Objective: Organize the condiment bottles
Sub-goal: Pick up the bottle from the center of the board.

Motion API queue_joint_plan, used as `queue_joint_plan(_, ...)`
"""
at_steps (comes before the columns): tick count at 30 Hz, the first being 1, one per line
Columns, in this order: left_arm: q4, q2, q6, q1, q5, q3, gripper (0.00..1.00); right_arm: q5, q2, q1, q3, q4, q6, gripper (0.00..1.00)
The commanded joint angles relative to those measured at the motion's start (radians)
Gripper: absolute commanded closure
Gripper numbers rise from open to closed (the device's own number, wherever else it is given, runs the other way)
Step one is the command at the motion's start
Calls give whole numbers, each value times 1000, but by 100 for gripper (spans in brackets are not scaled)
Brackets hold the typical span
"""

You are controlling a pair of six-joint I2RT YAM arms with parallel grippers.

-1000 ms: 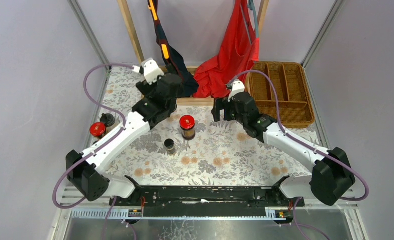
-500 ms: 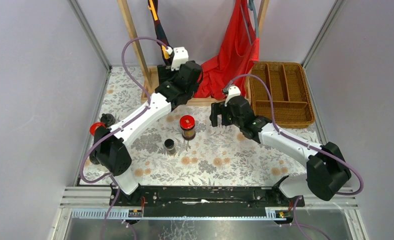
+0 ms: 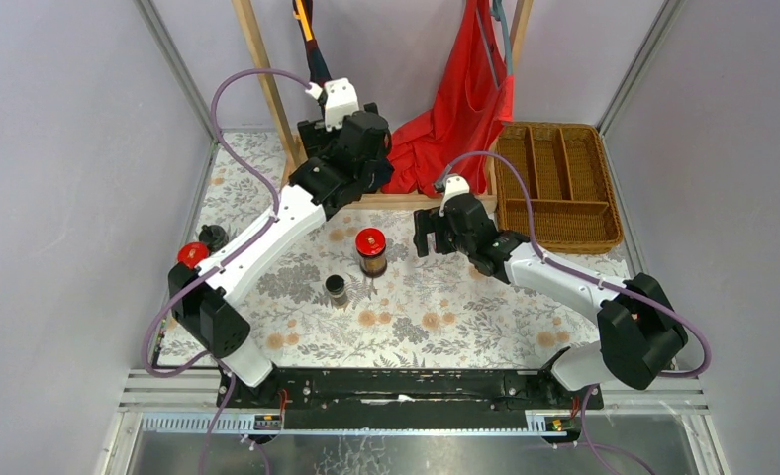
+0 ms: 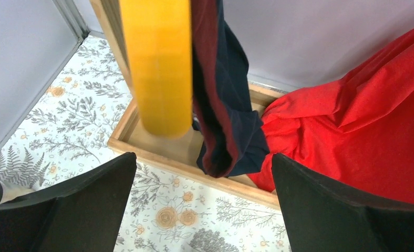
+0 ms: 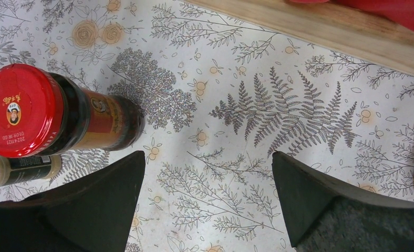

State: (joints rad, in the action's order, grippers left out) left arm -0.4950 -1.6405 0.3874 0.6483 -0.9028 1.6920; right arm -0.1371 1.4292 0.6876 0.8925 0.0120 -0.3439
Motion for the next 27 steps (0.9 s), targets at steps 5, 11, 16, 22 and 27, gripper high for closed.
queue_joint_plan(5, 77, 147, 82, 2, -1, -222, 0, -1, -56, 11, 12, 30, 30, 4)
queue_joint_plan(11, 93, 223, 155, 11, -28, -341, 0, 2, -106, 12, 12, 35, 50, 4)
queue_joint_plan(16, 73, 242, 152, 19, -78, -376, 0, 0, -146, 12, -33, 59, 49, 4)
queue_joint_plan(22, 79, 306, 152, 25, -161, -463, 0, 28, -153, 12, -26, 32, 53, 4)
queue_joint_plan(27, 165, 416, 158, 27, -83, -626, 0, 57, -128, 12, -21, 43, 41, 4)
